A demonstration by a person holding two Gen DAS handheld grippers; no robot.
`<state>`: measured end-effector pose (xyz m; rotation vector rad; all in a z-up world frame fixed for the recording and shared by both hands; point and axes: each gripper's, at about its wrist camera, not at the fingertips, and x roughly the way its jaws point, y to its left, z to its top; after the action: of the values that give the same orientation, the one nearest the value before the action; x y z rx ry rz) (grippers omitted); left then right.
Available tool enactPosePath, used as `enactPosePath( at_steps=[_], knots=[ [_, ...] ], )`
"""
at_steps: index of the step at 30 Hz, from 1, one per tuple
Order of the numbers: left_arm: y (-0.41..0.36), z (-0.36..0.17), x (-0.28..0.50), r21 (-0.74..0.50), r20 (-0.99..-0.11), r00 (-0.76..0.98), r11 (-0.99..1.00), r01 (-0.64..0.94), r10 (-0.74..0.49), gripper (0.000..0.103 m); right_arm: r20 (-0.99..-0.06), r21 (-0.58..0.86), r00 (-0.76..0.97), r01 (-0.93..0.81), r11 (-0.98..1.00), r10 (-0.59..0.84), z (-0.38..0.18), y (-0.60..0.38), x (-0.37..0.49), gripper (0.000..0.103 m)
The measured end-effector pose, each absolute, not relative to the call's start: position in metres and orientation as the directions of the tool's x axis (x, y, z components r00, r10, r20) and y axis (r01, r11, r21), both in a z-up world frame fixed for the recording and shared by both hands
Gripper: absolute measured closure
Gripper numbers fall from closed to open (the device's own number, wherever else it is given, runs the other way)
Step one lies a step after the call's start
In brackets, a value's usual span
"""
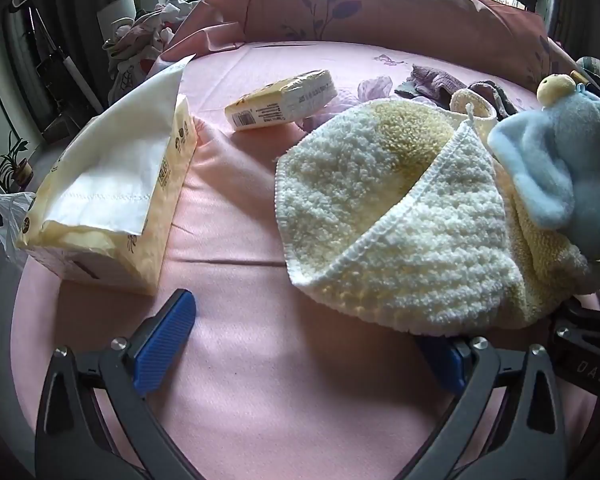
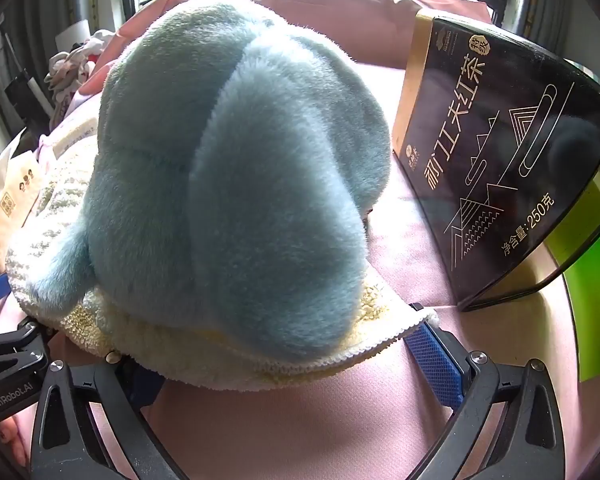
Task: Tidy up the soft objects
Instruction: 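Move the right gripper over the blue plush elephant on the towel, then close the right gripper on the blue plush elephant and lift it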
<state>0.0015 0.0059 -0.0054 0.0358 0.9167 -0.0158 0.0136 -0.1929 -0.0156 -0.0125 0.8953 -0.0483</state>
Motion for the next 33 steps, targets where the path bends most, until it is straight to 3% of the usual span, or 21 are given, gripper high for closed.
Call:
enactPosePath(
  at_steps=[9, 16, 21, 26, 33],
  knots=[
    [0.008, 0.009, 0.006, 0.019, -0.845, 0.535, 1.000, 0.014, 0.009, 0.001, -0.779, -0.031, 0.625, 0.037, 0.999, -0.047, -0.016, -0.193, 0.014, 0.000],
    [0.016, 0.051, -0.015, -0.024, -0.760, 0.650, 1.000, -0.005, -0.015, 0.001, -0.786, -0.049, 0.616, 0.040, 0.998, -0.063, -0.013, -0.187, 0.016, 0.000],
    [0.018, 0.069, -0.022, -0.063, -0.723, 0.690, 0.998, -0.015, -0.035, 0.001, -0.796, 0.005, 0.605, -0.012, 1.000, 0.012, 0.002, -0.193, 0.007, 0.000],
    [0.023, 0.092, -0.032, -0.158, -0.664, 0.738, 0.987, 0.014, -0.117, 0.001, -0.739, 0.073, 0.670, -0.019, 0.997, 0.067, 0.036, -0.204, -0.019, 0.000],
    [0.016, 0.101, -0.031, -0.261, -0.651, 0.720, 0.962, 0.086, -0.241, 0.002, -0.654, 0.178, 0.737, -0.073, 0.981, 0.173, 0.082, -0.205, -0.041, 0.000]
  ],
)
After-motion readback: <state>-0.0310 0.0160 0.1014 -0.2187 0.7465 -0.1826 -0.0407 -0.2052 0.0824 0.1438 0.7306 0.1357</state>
